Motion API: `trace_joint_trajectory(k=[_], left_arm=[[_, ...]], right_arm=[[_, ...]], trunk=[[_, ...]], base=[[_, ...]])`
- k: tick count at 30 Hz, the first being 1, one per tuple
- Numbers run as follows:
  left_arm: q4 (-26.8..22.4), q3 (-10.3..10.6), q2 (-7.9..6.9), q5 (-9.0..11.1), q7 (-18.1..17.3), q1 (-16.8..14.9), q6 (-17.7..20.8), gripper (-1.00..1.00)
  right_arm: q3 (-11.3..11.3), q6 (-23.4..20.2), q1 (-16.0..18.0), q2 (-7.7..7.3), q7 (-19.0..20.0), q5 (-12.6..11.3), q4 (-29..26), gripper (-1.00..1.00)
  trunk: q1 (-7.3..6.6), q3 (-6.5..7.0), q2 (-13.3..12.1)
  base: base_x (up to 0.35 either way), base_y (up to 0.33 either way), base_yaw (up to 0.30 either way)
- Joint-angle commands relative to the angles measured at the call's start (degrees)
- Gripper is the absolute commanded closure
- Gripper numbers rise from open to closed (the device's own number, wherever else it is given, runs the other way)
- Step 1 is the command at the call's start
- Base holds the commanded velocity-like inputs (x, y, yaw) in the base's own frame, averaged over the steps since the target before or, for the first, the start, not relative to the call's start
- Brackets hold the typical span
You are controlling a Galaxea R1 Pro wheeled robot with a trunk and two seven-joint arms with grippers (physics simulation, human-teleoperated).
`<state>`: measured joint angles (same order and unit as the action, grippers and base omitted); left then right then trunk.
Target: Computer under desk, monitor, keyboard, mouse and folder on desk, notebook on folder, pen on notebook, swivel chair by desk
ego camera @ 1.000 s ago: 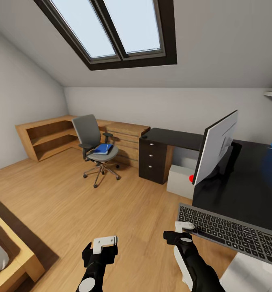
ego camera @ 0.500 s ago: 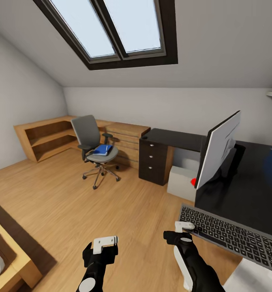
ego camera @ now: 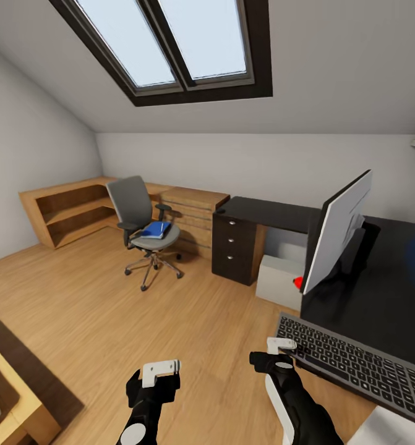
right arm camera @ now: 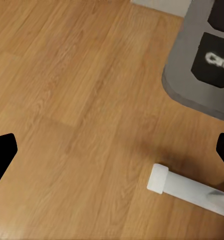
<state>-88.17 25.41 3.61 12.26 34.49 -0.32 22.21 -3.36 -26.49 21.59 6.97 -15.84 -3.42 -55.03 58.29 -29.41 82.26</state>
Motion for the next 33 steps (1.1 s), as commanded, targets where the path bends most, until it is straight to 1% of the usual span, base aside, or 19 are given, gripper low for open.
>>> trace_joint_trajectory(k=[1, 3, 9, 13, 17, 28, 33], left_arm=[[-0.08, 0.07, -0.01, 0.40, 0.44, -0.03, 0.15, -1.00], [-0.08, 0.07, -0.01, 0.40, 0.44, -0.03, 0.12, -1.00], [0.44, 0.07, 0.02, 0.40, 0.40, -0.03, 0.13, -1.00], [0.45, 0.07, 0.05, 0.40, 0.40, -0.03, 0.11, -1.00], [0.45, 0.07, 0.04, 0.46, 0.33, -0.03, 0.19, -1.00], [0.45, 0.00, 0.08, 0.57, 0.32, -0.03, 0.22, -1.00], [0.45, -0.01, 0.08, 0.65, 0.32, -0.03, 0.28, -1.00]], right_arm=[[-0.16, -0.25, 0.03, -0.06, -0.46, -0.36, -0.07, -1.00], [-0.16, -0.25, 0.03, -0.09, -0.45, -0.36, -0.07, -1.00], [-0.16, -0.26, 0.03, -0.11, -0.44, -0.31, -0.07, -1.00], [-0.16, -0.24, 0.03, -0.11, -0.45, -0.30, -0.09, -1.00], [-0.16, -0.23, 0.03, -0.11, -0.42, -0.28, -0.08, -1.00], [-0.16, -0.23, 0.03, -0.13, -0.42, -0.29, -0.08, -1.00], [-0.16, -0.23, 0.03, -0.11, -0.42, -0.34, -0.07, -1.00]], trunk=[[0.01, -0.05, 0.03], [0.01, -0.05, 0.03], [0.01, -0.05, 0.03], [0.01, -0.05, 0.03], [0.01, -0.05, 0.03], [0.01, -0.05, 0.03], [0.01, -0.05, 0.03]], base=[[0.129, 0.000, 0.000], [0.223, 0.000, 0.000], [0.057, 0.000, 0.000], [0.193, 0.000, 0.000], [0.052, 0.000, 0.000], [-0.186, 0.000, 0.000], [-0.299, 0.000, 0.000]])
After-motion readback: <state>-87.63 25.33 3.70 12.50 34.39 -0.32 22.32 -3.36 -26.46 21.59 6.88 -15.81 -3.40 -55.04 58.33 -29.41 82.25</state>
